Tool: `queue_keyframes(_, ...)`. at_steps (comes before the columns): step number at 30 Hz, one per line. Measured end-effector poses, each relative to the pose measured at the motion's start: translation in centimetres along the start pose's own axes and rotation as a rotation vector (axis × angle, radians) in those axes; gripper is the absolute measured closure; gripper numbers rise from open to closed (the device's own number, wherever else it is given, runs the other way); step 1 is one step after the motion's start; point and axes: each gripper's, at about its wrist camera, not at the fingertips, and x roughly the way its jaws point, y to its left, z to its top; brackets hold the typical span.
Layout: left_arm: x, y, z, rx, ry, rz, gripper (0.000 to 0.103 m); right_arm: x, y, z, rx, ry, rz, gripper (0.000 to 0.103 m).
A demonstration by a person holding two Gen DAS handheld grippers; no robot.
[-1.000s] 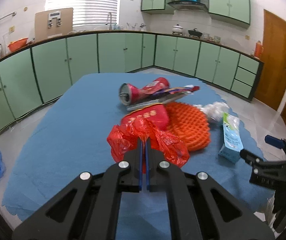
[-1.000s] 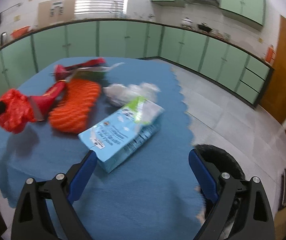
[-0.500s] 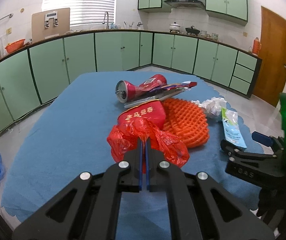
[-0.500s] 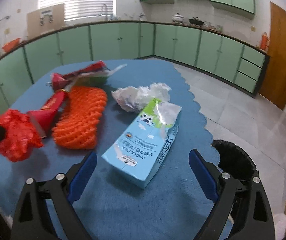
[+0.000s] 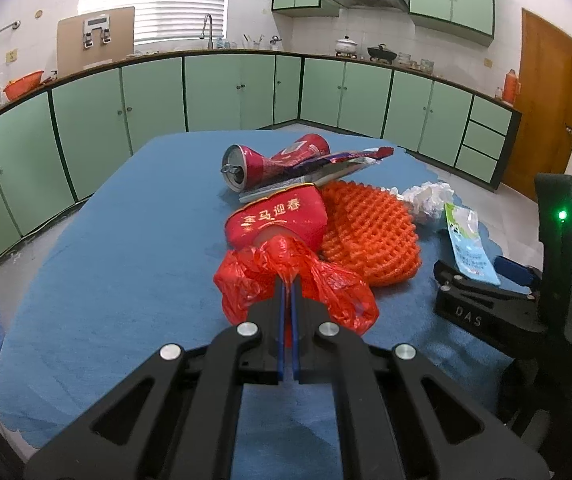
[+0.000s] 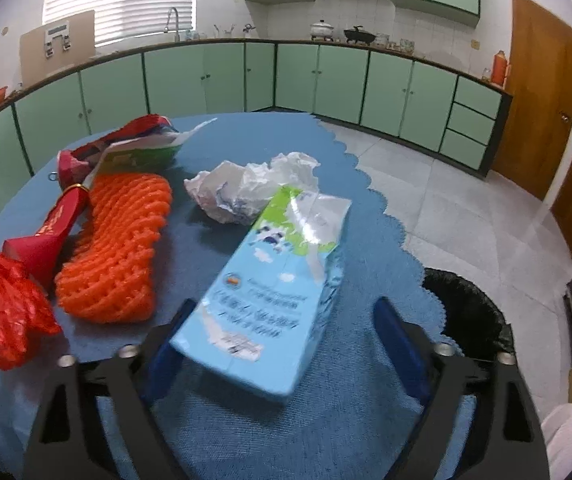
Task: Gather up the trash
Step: 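Grasp the blue milk carton with the right gripper while the left holds the bag, then carry the red bag and milk carton to the black bin and release both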
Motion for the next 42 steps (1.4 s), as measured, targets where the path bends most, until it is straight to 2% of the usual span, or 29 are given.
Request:
queue_keyframes(1,0.1,0.0,-0.1,0.000,0.003,-0.001,0.102,0.0,-0.3,0.0,0.007,0.008,0.013,0.042)
queue_keyframes(6,0.3,-0.5,-0.2,0.006,0.011,-0.003,0.102,-1.2,-1.8,0.0,0.020,0.008,0.054,0.055)
queue_keyframes(12,0.5,-1.5,-0.1,0.016,0.012,-0.014,0.102,-2.8,-2.9,-0.4,0.008,0.023,0.083,0.055)
queue_keyframes(26,-1.3,-4.8,1.4,0.063,-0.026,-0.073,0.102,-7.2,-5.0,1.4,0.003,-0.041,0.098,0.055)
queue_keyframes(35,-2.8,-7.7,2.9,0.093,-0.067,-0.140,0.102,-9.7,-8.0,2.7,0.039,-0.059,0.070,0.055)
queue_keyframes(42,-3.1,-11.8,4.4,0.157,-0.109,-0.222,0.102,-11.1,-11.7,3.3,0.083,-0.080,0.021,0.055)
